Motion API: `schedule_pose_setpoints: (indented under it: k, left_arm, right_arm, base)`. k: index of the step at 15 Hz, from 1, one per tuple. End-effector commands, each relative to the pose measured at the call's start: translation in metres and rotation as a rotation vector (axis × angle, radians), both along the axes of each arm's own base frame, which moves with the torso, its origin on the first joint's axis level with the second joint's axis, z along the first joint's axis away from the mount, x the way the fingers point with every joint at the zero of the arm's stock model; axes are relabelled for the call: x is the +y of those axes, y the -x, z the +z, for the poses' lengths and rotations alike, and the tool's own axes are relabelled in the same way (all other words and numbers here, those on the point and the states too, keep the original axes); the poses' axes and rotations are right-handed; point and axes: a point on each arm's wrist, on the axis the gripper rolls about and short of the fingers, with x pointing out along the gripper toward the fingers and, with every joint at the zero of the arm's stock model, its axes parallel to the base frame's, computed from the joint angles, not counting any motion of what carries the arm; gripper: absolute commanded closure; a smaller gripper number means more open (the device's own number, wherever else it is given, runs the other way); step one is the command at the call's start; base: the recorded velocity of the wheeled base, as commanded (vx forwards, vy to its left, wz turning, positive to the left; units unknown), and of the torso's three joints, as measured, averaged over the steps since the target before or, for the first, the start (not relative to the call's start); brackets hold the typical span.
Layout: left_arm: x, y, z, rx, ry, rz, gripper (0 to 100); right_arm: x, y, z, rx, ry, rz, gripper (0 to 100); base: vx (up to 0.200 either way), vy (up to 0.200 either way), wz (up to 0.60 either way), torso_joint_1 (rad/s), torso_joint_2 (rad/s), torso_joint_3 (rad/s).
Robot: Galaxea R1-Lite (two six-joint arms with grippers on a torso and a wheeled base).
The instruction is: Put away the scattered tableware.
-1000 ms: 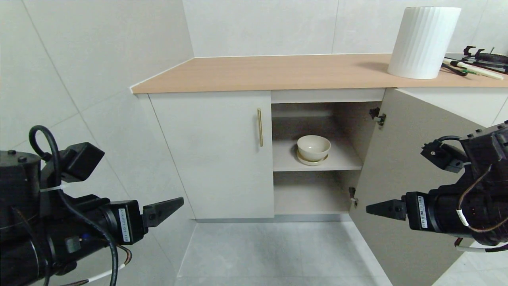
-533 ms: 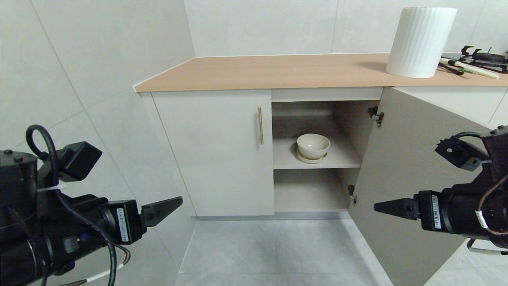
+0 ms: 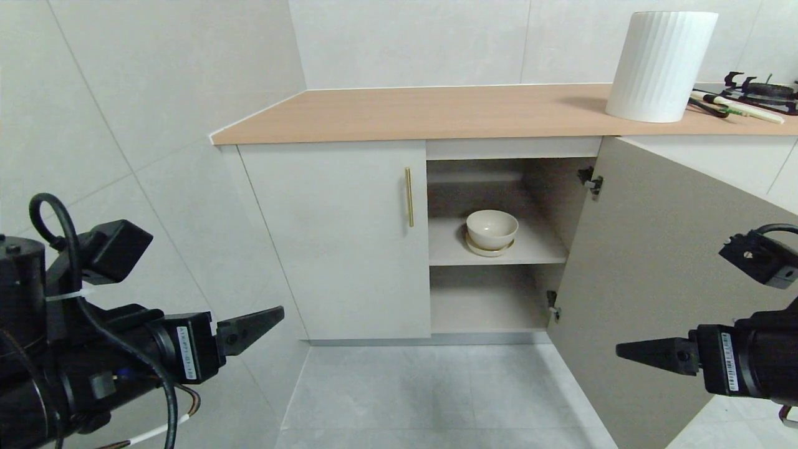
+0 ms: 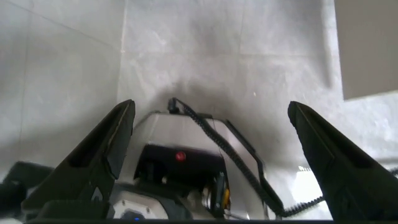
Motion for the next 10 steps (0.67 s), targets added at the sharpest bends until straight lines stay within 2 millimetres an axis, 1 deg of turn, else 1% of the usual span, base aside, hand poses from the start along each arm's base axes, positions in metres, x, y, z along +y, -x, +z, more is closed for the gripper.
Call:
schedule_pose_setpoints:
  k: [1,4,10]
  left_arm:
    - [0.0001,0.0001,0.0001,-0.001,0.001,0.001,0]
    - [0.0001,0.0000,-0.0007,0.003,-0.002,0.000,0]
    - [0.0002,0.0003,-0.0004,0.001,-0.002,0.002,0]
  right_arm:
    - [-0.0039,0.0067,0.0052,-0.019,-0.004,0.005,0]
    - [-0.0056,0.0091,0.0042,-0.013,0.025,0.020,0]
    - [-0.0077,0.0111,0.0031,0.037,0.068,0.022,0]
  base:
    - [0.000,0.000,0.00,0.000,0.00,0.000]
    - [0.000,0.000,0.00,0.000,0.00,0.000]
    - [0.000,-0.200,0.00,0.002,0.00,0.002]
